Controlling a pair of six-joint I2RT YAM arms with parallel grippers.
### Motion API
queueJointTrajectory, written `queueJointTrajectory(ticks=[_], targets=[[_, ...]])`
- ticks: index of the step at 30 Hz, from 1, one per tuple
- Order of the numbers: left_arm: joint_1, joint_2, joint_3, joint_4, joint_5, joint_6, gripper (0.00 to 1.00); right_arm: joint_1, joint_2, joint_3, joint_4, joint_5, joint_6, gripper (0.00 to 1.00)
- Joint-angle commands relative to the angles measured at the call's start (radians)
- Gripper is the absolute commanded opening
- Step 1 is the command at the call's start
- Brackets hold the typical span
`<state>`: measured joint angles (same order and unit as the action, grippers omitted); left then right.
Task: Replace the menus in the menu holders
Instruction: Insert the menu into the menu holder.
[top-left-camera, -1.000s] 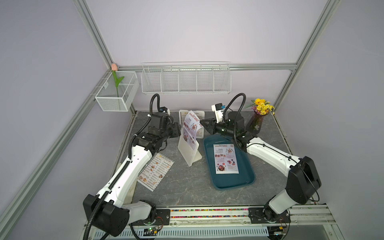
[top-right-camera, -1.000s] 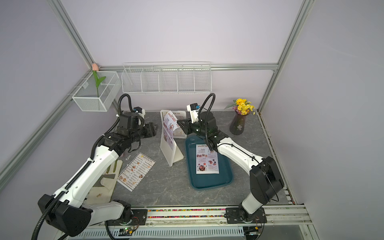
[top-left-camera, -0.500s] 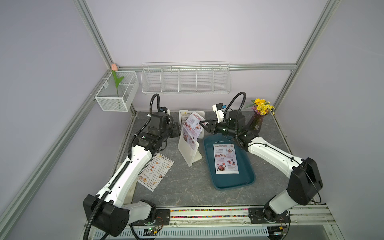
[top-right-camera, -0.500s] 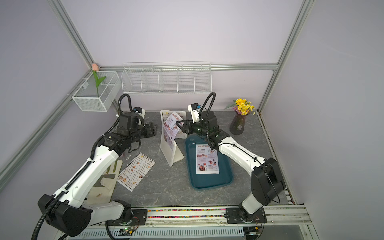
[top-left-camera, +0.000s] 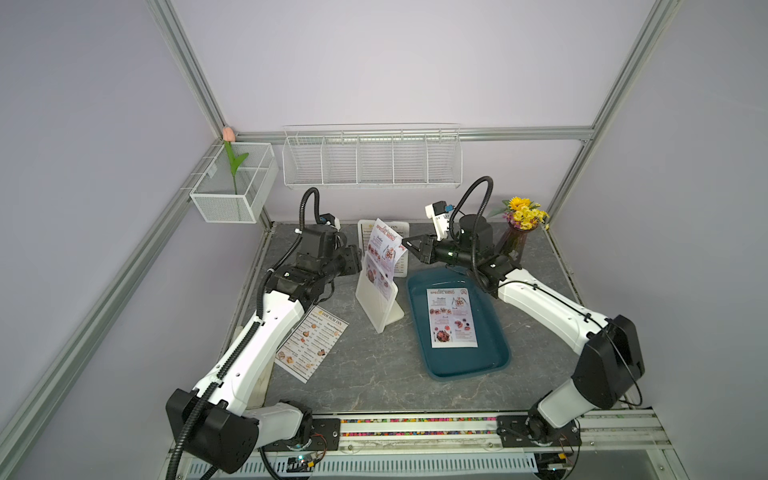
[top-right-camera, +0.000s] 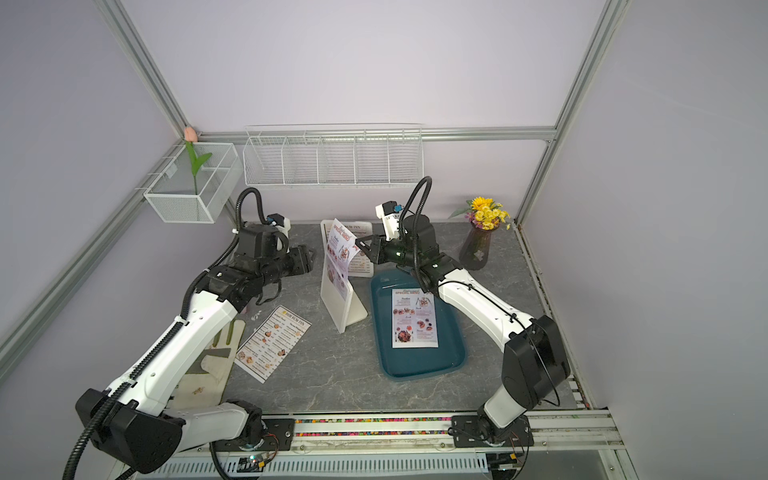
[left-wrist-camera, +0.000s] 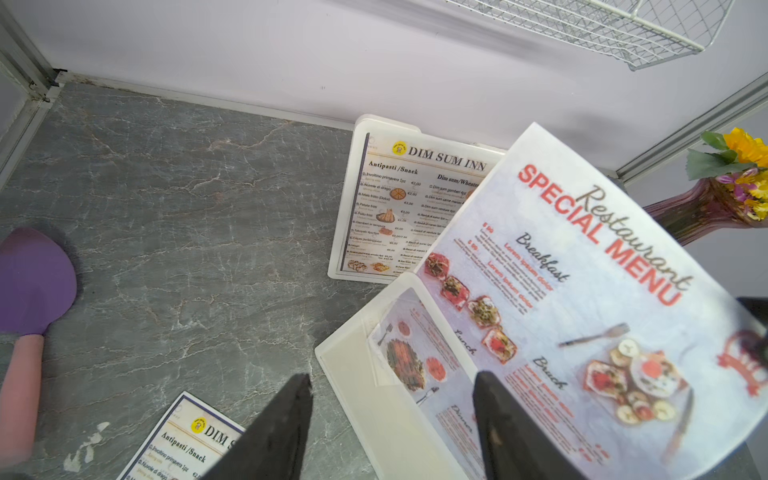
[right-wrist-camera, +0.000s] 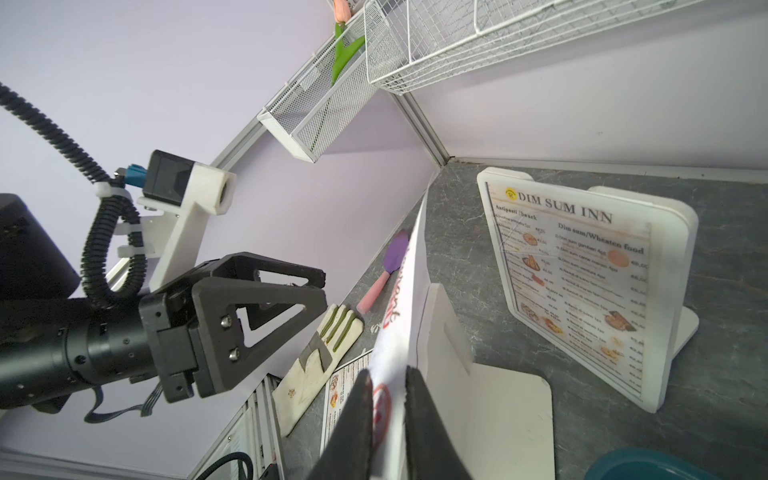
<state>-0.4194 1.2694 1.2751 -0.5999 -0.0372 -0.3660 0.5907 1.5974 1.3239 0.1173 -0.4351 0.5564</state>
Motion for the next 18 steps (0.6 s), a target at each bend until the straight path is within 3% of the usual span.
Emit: queueJointTrajectory(ticks=[1,18], targets=[[-0.002,-0.018,0.0,0.006,-0.014,-0.011,0.64,0.007,0.003,0.016,-0.032,0.008,-0.023,0.15],[-0.002,-0.005,0.019,0.01,-0.011,-0.011,0.64,0.01,-0.071,-0.02,-0.123,0.107,-0.191,0.13]])
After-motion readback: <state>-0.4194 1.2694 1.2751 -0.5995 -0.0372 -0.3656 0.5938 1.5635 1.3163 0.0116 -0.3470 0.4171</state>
